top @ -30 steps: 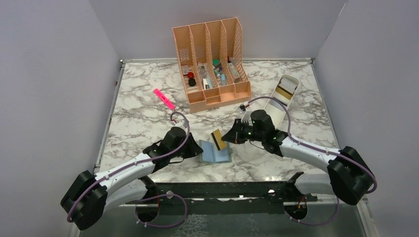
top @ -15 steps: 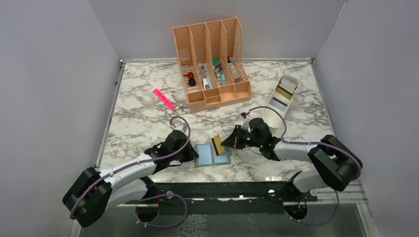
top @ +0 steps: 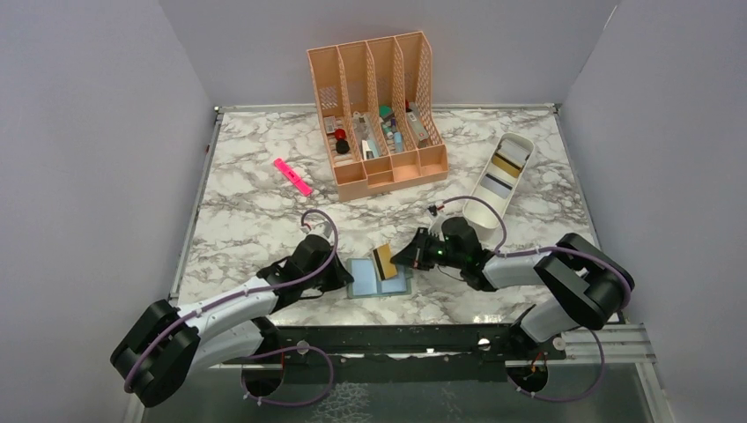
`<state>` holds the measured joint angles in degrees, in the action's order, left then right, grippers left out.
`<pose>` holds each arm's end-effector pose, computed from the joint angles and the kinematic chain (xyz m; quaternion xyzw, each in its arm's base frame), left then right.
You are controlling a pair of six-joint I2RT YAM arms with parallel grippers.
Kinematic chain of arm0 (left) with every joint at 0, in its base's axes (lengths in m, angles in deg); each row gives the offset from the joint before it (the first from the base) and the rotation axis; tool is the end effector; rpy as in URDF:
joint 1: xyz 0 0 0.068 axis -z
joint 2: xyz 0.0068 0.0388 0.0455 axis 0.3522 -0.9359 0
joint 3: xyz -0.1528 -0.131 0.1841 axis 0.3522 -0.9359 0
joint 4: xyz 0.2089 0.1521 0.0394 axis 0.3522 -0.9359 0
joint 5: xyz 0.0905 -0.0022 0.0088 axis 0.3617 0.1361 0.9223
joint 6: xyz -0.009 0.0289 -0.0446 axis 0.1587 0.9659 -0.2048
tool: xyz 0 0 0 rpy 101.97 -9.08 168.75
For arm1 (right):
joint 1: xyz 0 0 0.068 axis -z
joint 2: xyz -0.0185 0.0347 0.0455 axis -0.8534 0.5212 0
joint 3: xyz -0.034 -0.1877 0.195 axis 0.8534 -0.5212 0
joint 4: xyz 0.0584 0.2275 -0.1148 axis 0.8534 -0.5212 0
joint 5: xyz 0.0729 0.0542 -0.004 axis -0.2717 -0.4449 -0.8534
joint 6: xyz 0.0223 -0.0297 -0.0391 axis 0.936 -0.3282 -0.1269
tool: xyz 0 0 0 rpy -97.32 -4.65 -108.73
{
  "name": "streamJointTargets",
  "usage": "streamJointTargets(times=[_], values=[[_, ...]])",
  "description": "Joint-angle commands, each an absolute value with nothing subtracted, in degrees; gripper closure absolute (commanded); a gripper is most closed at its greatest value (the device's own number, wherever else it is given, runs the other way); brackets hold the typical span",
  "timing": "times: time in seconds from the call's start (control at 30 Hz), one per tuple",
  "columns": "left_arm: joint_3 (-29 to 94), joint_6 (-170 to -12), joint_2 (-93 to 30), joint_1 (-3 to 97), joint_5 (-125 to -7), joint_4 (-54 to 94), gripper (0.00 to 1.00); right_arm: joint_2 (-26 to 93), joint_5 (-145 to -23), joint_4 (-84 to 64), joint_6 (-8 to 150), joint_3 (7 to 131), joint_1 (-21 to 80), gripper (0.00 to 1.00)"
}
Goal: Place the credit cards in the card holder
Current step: Insert the credit card into the card holder.
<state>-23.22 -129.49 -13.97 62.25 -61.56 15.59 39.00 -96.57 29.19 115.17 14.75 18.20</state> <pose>0.1343 -0.1223 0.1421 -0.0534 0.9197 -0.2976 0.2504 0.1885 0.1767 0.1322 -0.0157 0.8416 0.4774 0.2520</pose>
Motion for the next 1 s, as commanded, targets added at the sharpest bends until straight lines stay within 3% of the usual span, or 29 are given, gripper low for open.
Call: streamJointTargets(times=[0.0, 0.97], values=[[-25.41, -132.49, -11.80, 62.12, -62.68, 18.23, 1.00, 36.08, -91.02, 28.54, 116.05, 14.29, 15.10, 0.99], [-27.51, -135.62, -10.33, 62.13, -63.83, 21.23, 1.00, 33.65, -72.45, 26.16, 120.20, 9.85, 5.40, 0.99]])
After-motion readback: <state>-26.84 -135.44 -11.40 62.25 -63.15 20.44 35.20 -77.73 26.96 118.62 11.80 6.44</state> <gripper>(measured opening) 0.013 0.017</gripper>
